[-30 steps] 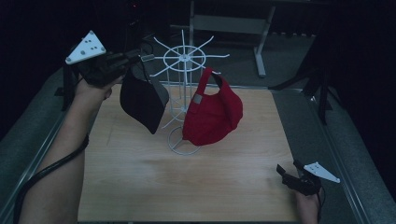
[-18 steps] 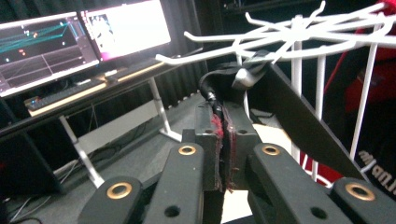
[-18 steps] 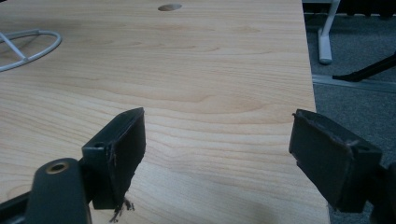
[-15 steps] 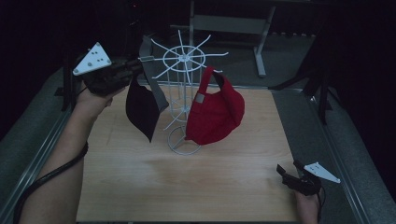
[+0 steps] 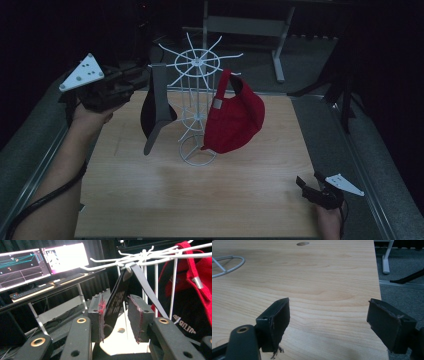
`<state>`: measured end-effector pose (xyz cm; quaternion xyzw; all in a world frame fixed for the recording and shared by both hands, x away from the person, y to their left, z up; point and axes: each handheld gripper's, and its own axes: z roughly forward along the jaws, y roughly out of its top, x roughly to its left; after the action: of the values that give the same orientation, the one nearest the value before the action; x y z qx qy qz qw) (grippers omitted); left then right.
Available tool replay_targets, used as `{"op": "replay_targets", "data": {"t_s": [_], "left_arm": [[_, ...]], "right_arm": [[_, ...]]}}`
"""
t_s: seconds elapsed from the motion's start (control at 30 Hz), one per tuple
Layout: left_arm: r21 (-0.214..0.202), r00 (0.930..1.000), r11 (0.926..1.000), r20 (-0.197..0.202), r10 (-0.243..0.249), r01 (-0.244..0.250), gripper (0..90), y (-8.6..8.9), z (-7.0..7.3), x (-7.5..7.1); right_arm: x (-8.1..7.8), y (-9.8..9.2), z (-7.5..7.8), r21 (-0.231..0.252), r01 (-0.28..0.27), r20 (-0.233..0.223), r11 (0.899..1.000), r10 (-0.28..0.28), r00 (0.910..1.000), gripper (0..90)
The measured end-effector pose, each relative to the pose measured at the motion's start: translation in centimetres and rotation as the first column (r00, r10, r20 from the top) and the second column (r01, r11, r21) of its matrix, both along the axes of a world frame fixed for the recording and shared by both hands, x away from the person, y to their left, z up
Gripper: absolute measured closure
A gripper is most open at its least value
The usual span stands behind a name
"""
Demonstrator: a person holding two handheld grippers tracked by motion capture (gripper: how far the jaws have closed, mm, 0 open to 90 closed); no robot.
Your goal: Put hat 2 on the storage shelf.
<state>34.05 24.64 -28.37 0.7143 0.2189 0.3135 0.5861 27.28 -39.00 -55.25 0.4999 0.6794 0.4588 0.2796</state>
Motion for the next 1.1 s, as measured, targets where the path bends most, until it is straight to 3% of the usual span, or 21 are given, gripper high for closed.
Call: {"op": "replay_targets", "data": {"t_s": [0.3, 0.47, 1.1], "left_arm": [[-0.006, 0.9997, 1.0, -0.023, 0.003, -0.003, 66.2, 1.3, -2.0, -0.8], [-0.029, 0.9994, 0.9995, -0.032, 0.008, -0.008, 65.4, 2.3, -3.7, -1.4], [-0.026, 0.9948, 0.9987, -0.093, 0.041, -0.044, 64.3, 4.3, -8.6, -2.7]], "right_arm": [[0.0, 0.0, 0.0, 0.001, 0.001, 0.0, 1.0, -0.001, 1.0, 18.3], [0.0, 0.0, 0.0, -0.002, 0.0, -0.001, 1.0, 0.0, 1.0, 18.3], [0.0, 0.1, 0.0, -0.011, -0.002, -0.001, 1.0, 0.002, 1.0, 18.3]]}}
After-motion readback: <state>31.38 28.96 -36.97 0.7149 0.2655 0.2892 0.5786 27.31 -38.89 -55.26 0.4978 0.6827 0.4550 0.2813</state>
